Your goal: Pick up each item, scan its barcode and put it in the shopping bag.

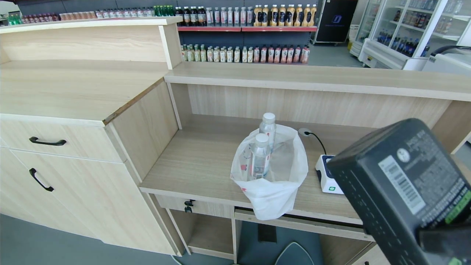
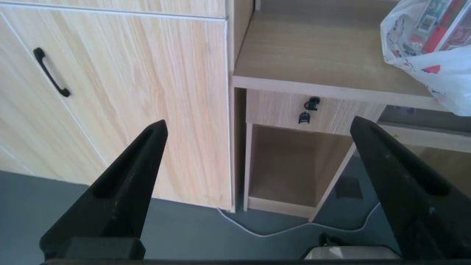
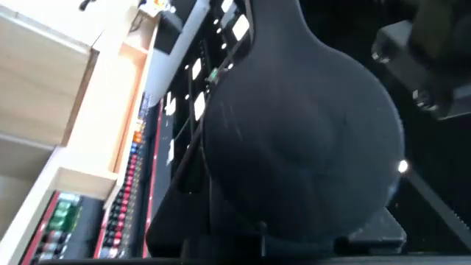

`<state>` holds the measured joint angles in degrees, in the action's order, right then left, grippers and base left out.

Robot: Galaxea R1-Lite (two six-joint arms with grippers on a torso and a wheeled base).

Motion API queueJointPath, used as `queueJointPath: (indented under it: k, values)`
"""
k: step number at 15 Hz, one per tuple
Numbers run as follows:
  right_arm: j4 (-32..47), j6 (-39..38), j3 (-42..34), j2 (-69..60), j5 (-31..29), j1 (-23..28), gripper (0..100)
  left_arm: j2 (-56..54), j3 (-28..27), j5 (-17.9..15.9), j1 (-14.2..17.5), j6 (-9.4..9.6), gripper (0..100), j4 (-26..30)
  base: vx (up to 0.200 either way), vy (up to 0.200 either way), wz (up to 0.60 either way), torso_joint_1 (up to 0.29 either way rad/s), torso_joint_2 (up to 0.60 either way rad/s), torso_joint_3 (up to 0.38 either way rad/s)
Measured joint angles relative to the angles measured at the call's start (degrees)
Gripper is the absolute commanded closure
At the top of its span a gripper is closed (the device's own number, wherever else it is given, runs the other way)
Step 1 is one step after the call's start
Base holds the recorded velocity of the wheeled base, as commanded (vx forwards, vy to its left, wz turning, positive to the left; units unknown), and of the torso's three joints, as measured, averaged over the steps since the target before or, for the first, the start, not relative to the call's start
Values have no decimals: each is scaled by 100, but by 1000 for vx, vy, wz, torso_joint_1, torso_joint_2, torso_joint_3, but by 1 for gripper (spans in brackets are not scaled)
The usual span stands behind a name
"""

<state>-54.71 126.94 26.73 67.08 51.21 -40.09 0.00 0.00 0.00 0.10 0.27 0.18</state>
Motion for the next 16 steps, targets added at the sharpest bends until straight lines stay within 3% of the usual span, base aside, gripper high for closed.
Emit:
queueJointPath:
  k: [5, 10, 16]
  values:
    - [129, 22, 11, -249, 73, -276, 100, 0, 0, 0, -2, 0, 0, 0, 0, 0, 0, 0, 0, 0]
    - [2036, 96, 94, -866, 112, -26, 100, 0, 0, 0, 0, 0, 0, -2, 0, 0, 0, 0, 0, 0]
    - [2701, 121, 195, -1281, 76, 112, 100, 0, 0, 0, 0, 0, 0, 0, 0, 0, 0, 0, 0, 0]
